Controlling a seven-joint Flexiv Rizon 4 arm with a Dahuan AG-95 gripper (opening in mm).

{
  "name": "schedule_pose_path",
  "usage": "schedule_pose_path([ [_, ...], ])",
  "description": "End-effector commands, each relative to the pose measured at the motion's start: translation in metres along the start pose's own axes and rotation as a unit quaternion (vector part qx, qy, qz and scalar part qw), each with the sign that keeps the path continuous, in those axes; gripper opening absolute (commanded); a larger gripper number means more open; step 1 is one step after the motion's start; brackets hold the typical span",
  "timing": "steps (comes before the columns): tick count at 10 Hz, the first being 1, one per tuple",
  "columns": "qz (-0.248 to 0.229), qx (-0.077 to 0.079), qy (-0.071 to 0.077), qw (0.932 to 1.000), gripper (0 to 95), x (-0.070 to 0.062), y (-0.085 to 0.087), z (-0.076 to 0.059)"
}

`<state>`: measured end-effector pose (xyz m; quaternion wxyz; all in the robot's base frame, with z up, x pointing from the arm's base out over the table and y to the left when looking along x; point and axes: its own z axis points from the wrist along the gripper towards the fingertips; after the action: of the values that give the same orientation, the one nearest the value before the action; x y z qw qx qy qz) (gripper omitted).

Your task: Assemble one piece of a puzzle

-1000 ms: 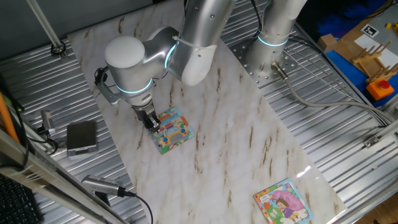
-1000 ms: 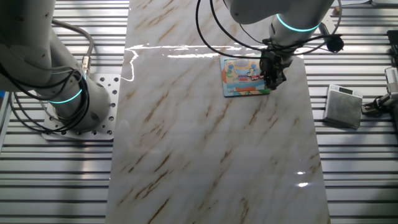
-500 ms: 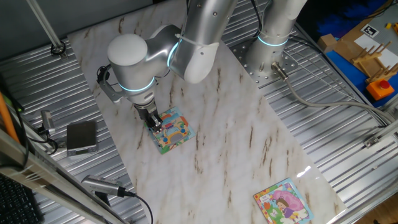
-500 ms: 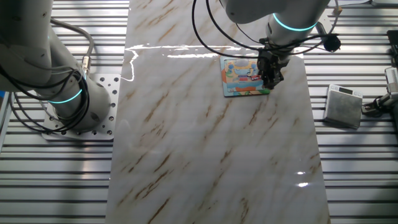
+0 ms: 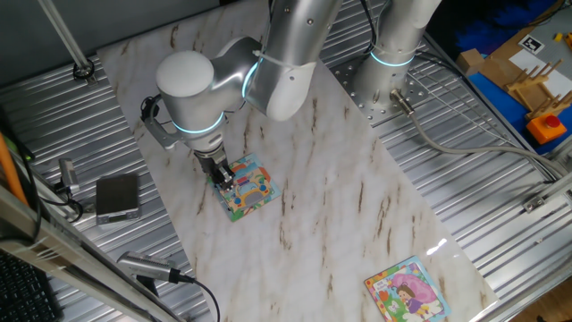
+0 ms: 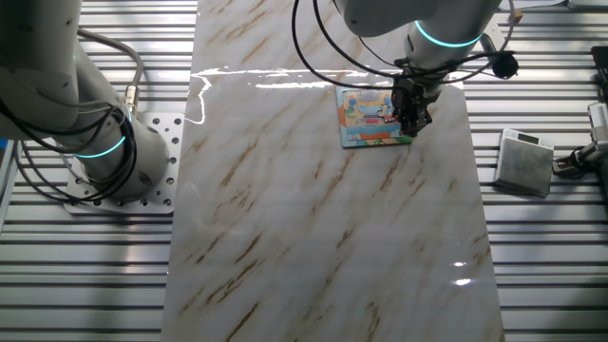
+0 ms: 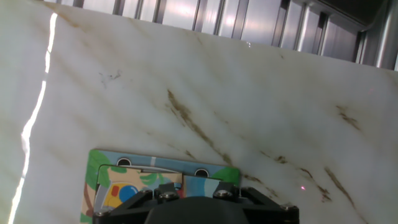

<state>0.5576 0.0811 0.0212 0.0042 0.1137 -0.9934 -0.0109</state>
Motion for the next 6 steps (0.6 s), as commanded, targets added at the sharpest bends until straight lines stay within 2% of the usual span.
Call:
schedule_pose_path([
  [1,-0.003,0.000,-0.001,1.0000,38.0,0.0017,-0.0030,0.0016],
  [6,-0.010,0.001,0.000,0.9999,38.0,0.0096,-0.0116,0.0030],
])
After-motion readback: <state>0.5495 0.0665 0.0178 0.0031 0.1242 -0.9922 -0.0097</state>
